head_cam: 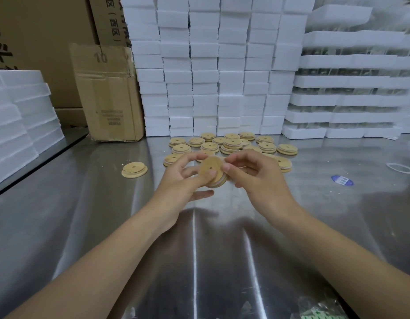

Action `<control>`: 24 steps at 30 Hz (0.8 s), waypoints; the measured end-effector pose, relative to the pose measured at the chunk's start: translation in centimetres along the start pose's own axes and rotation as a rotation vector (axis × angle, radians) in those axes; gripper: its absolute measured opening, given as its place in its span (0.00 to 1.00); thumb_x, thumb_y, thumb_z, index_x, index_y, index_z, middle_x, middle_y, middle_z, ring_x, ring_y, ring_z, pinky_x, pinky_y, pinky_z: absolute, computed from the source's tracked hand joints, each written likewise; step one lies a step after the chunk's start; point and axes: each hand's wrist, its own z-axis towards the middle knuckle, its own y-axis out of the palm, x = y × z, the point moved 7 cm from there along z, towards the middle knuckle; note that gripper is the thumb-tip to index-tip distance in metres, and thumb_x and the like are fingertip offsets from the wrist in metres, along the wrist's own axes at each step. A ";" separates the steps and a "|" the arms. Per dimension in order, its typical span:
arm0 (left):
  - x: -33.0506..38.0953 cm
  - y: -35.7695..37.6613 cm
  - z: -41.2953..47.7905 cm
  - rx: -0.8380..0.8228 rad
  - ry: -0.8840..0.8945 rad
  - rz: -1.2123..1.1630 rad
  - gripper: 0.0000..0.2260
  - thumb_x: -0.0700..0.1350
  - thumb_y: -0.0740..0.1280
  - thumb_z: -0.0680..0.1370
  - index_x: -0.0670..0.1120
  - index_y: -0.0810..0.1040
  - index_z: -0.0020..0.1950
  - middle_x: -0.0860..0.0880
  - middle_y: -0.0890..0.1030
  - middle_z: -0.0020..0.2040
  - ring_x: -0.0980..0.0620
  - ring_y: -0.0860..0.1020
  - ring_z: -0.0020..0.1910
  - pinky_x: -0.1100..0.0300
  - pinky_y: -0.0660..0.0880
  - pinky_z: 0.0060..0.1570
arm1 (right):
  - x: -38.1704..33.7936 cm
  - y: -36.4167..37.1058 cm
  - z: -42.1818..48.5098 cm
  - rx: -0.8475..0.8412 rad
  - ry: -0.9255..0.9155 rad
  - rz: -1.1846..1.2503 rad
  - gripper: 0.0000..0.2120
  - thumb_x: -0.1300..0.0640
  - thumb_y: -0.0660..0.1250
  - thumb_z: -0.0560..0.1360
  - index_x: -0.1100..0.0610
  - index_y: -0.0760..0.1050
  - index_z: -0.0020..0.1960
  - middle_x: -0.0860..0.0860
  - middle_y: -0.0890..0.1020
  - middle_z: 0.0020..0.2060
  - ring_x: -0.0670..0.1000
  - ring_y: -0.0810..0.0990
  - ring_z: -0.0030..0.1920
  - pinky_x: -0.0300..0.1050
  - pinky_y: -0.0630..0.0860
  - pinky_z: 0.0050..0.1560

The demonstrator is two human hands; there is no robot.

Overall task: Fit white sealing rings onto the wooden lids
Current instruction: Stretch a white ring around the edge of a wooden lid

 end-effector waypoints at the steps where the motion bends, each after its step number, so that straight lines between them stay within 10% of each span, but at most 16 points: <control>1: -0.1 0.3 -0.1 -0.013 0.000 0.058 0.20 0.42 0.79 0.77 0.51 0.80 0.67 0.47 0.86 0.61 0.46 0.87 0.57 0.46 0.85 0.56 | 0.2 -0.1 0.0 0.010 0.028 0.020 0.03 0.63 0.75 0.77 0.57 0.82 0.49 0.51 0.87 0.41 0.46 0.85 0.39 0.39 0.80 0.38; 9: -0.7 -0.4 0.6 0.040 0.127 0.614 0.28 0.56 0.83 0.70 0.56 0.82 0.69 0.62 0.86 0.58 0.64 0.82 0.57 0.63 0.78 0.61 | 3.5 -0.3 -0.1 -0.074 0.362 0.049 0.06 0.56 0.74 0.80 0.59 0.83 0.51 0.56 0.89 0.43 0.53 0.89 0.42 0.43 0.84 0.39; 14: -1.8 -0.7 0.7 0.053 0.119 0.951 0.35 0.64 0.80 0.70 0.53 0.78 0.75 0.55 0.81 0.69 0.56 0.77 0.69 0.56 0.73 0.71 | 3.6 -2.0 0.8 -0.064 0.277 -0.321 0.04 0.54 0.73 0.80 0.52 0.82 0.46 0.50 0.87 0.38 0.46 0.86 0.36 0.38 0.76 0.36; 24: -2.0 0.9 3.3 0.100 0.048 1.213 0.27 0.58 0.71 0.79 0.54 0.74 0.78 0.52 0.73 0.76 0.45 0.67 0.76 0.44 0.67 0.75 | 2.8 -19.2 5.0 0.654 0.228 -0.467 0.07 0.54 0.64 0.76 0.53 0.81 0.45 0.48 0.84 0.38 0.58 0.85 0.45 0.51 0.82 0.43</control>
